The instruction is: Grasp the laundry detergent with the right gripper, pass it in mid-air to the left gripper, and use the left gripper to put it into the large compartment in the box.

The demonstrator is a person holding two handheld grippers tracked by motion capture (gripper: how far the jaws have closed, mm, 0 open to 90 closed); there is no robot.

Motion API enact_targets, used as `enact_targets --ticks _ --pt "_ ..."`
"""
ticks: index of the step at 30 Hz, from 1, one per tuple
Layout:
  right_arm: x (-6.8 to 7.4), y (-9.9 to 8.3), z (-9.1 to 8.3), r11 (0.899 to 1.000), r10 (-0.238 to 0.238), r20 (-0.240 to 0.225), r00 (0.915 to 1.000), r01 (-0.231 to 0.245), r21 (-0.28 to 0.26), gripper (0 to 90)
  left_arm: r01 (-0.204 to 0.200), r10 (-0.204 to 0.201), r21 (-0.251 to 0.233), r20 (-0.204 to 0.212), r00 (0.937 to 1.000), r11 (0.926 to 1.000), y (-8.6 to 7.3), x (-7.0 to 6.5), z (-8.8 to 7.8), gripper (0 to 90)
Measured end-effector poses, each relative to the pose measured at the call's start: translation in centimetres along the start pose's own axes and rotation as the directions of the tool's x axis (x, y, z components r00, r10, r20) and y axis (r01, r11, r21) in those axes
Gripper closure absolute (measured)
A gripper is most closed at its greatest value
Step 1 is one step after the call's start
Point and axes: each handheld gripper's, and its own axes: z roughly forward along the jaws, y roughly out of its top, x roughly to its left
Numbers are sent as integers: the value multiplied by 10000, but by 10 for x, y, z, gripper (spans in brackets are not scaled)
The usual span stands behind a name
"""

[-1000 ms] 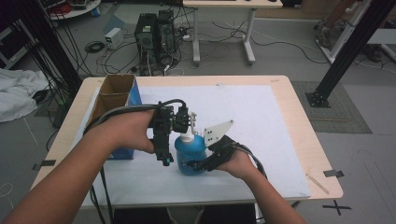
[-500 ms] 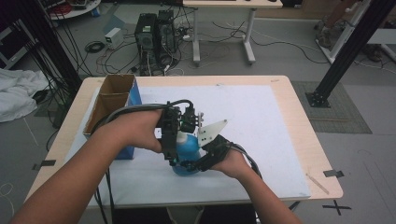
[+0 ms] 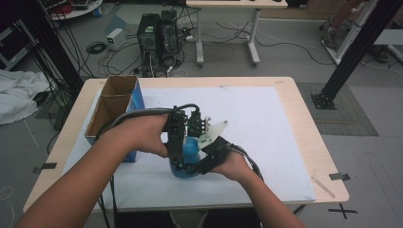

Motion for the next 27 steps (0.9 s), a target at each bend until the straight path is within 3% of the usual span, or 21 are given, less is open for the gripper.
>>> enact_targets --ticks 6,9,27 --pt "0 1 1 10000 -4 7 10000 4 -70 455 20 -21 100 69 10000 9999 2 0 2 17" --pt "-1 1 0 10000 43 -2 10000 -43 -82 457 51 -52 120 118 9999 9999 3 -1 2 70" --pt "-2 1 1 9998 103 -54 9999 -103 -157 459 1 -1 315 -3 10000 9995 4 0 2 167"
